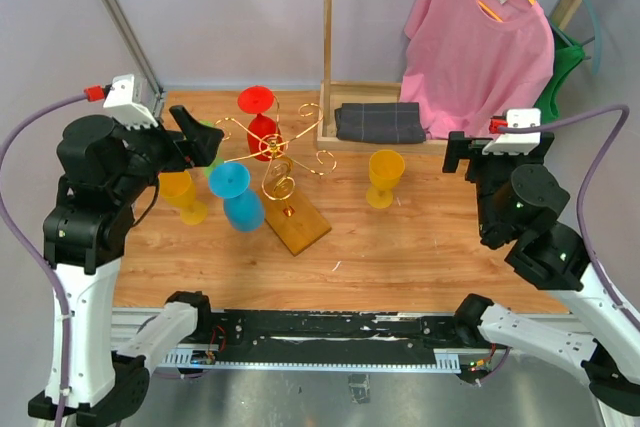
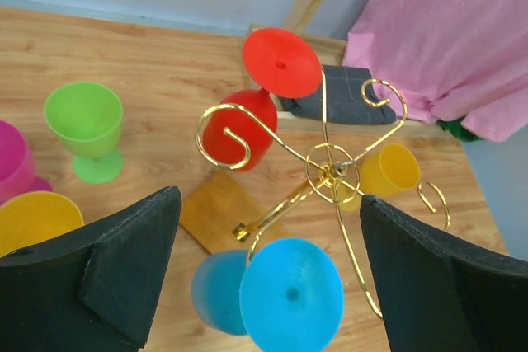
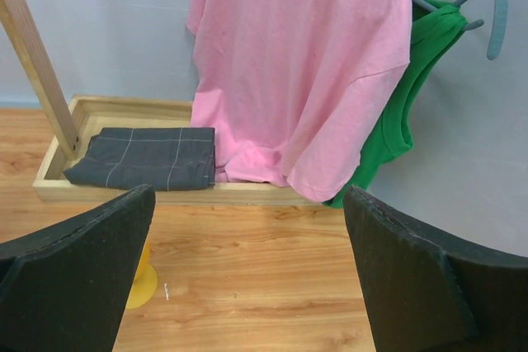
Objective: Take the wine glass off the wine glass rack
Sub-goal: Pick up the wine glass from the wine rack.
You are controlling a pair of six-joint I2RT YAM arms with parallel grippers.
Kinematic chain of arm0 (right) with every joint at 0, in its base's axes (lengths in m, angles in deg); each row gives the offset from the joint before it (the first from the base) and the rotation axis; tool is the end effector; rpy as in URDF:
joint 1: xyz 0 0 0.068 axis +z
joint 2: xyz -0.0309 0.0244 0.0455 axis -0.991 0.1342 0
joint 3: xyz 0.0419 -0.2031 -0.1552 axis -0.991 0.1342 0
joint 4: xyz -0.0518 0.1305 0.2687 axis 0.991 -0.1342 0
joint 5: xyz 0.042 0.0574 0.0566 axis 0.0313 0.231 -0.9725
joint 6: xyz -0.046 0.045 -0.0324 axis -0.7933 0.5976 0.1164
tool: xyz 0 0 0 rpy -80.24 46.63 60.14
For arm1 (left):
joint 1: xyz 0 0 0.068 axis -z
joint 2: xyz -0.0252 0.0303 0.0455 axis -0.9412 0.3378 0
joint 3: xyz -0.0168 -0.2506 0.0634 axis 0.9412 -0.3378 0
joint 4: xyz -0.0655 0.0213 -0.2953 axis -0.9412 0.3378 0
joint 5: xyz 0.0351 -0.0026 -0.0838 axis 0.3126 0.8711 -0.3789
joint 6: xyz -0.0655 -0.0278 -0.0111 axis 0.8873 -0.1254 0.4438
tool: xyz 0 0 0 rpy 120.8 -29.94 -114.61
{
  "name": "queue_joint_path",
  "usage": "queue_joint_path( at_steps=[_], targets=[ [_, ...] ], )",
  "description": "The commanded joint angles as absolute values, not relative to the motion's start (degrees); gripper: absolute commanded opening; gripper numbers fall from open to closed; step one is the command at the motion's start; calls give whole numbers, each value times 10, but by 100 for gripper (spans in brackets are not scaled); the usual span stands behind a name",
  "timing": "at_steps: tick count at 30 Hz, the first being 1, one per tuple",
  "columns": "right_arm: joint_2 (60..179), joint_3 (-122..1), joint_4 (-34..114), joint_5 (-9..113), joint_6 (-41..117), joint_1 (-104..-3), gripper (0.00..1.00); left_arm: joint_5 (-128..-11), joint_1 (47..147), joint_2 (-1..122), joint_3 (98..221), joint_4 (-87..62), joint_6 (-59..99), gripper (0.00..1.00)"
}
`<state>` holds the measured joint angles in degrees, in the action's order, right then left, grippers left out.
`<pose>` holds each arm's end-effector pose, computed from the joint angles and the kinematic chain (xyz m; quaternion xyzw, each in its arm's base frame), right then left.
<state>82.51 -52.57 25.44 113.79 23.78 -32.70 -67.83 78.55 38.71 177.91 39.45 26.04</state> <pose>0.1589 0.1125 0.4761 0.0254 0.6732 -0.0302 0.7384 0.1927 -0.0349 0.5073 -0.0253 0.7791 -0.1809 0.5996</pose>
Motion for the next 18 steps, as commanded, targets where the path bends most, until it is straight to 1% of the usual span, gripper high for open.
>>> queue_joint_path(
  at_steps=[1, 4, 6, 8, 10, 14, 17, 18],
  targets=[
    [822, -551, 207, 1129, 252, -313, 99, -736, 774, 390, 1755, 390, 288, 95],
    [823, -559, 204, 1130, 246, -313, 99, -717, 769, 440, 1815, 386, 256, 95],
    [824, -566, 203, 1130, 238, -312, 99, -735, 754, 474, 1856, 372, 234, 95],
    [827, -577, 201, 1129, 230, -313, 99, -782, 724, 505, 1891, 363, 209, 96],
    [829, -586, 199, 1127, 223, -313, 99, -856, 679, 538, 1925, 372, 201, 96],
    [829, -600, 191, 1127, 217, -313, 99, -1056, 553, 593, 1984, 398, 209, 96],
    [827, -607, 181, 1129, 220, -312, 99, -1167, 460, 601, 1987, 398, 205, 95],
    [825, -607, 179, 1129, 221, -312, 98, -1223, 427, 599, 1978, 398, 201, 95]
  ],
)
